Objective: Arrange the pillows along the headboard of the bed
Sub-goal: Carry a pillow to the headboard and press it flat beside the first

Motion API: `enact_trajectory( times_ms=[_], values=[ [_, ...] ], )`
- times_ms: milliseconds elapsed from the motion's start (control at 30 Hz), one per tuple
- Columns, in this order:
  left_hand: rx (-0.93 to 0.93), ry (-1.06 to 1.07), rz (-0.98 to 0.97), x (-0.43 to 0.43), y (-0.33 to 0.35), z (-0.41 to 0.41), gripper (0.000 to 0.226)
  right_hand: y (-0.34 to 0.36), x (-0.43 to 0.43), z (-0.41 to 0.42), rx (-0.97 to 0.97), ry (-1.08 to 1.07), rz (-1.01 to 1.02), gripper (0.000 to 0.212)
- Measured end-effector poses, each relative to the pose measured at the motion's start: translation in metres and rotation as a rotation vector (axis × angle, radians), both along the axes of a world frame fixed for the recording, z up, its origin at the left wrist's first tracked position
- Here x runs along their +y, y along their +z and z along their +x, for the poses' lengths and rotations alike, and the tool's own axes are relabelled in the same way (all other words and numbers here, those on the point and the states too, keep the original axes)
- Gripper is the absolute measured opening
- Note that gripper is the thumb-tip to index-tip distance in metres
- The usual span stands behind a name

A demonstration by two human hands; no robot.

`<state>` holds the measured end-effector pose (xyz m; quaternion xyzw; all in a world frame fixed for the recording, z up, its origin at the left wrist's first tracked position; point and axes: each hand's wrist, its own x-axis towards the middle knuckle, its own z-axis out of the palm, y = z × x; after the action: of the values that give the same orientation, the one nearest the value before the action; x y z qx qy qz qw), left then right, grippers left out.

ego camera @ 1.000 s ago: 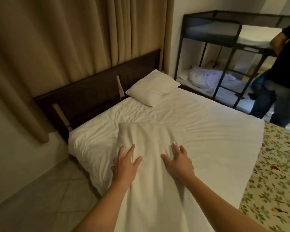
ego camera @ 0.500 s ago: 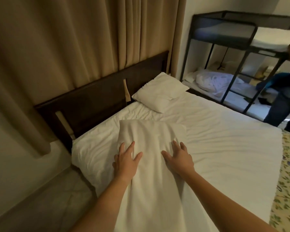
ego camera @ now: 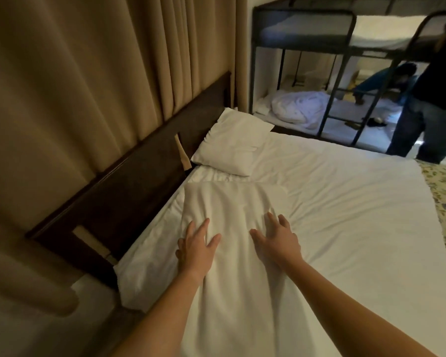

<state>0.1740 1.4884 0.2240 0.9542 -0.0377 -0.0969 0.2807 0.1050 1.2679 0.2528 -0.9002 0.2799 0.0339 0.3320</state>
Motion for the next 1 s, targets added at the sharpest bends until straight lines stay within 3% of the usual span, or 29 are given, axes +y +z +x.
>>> enact_trajectory(
  times_ms=[600, 1000],
  values=[
    [0.029, -0.052, -0.022, 0.014, -0.013, 0.127, 0.064, -0.012, 0.02, 0.118, 0.028, -0.033, 0.007, 0.085],
    [0.074, -0.25, -0.006, 0.041, -0.065, 0.295, 0.064, -0.073, 0.062, 0.243, 0.059, -0.252, 0.061, 0.086]
  ],
)
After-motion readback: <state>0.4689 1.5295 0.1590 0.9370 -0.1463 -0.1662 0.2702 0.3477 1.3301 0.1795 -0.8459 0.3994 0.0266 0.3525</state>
